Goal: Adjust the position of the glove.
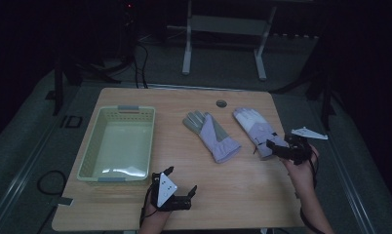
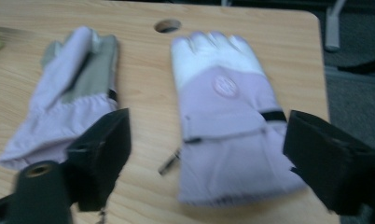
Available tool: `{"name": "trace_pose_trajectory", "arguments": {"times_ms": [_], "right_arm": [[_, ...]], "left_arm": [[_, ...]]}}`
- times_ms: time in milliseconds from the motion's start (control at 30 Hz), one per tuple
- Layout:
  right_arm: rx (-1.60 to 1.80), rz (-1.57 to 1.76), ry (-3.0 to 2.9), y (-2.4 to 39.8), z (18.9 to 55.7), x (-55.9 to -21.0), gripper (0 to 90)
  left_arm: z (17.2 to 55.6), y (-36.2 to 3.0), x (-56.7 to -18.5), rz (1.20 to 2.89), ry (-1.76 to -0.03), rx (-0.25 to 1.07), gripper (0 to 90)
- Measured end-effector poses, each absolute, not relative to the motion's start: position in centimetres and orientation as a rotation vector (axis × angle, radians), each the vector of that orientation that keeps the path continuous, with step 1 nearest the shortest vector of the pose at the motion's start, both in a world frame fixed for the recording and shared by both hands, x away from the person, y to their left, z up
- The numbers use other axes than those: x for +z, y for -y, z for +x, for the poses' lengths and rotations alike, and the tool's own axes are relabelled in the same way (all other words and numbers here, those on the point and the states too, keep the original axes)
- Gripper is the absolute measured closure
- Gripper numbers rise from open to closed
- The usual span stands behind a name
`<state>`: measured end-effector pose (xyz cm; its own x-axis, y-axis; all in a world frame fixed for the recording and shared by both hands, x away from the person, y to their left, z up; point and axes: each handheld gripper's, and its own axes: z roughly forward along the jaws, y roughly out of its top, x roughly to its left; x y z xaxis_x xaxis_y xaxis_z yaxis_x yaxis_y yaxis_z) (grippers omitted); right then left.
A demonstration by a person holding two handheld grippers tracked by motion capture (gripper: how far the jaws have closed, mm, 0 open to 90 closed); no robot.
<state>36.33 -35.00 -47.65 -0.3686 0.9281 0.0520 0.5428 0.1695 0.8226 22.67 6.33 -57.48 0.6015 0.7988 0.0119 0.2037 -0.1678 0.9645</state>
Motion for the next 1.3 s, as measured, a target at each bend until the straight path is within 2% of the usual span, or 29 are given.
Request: {"name": "trace_pose_trajectory", "arguments": {"times_ms": [133,167,300,367,433,533,700,867,1300], "right_arm": [[1.083,1.357,-2.002,34.0,37.1,-46.7,18.4],[1.09,1.332,-2.004,33.2,37.5,-46.0,22.0],[1.099,1.276,-2.023,31.6,38.3,-44.8,24.4],[1.12,1.256,-2.036,30.8,38.7,-44.2,29.5],[1.126,1.236,-2.047,30.3,38.9,-43.9,29.6],[1.13,1.168,-2.089,28.4,39.6,-42.9,35.1],[1.142,1.062,-2.186,25.9,40.3,-42.4,37.3],[1.113,0.964,-2.27,23.3,41.5,-43.4,37.1],[1.052,0.964,-2.407,18.5,45.4,-47.9,39.3]], "left_arm": [[22.7,-6.4,-57.5,1.692,-0.836,0.649,1.0],[22.7,-6.4,-57.5,1.693,-0.834,0.65,1.0],[22.7,-6.3,-57.5,1.695,-0.837,0.651,1.0],[22.8,-6.4,-57.5,1.693,-0.848,0.64,1.0],[22.8,-6.4,-57.5,1.693,-0.85,0.638,1.0],[22.7,-6.4,-57.5,1.694,-0.841,0.645,1.0],[22.8,-6.4,-57.5,1.693,-0.838,0.634,1.0],[22.8,-6.3,-57.5,1.694,-0.836,0.63,1.0],[22.7,-6.2,-57.5,1.697,-0.826,0.643,1.0]]}}
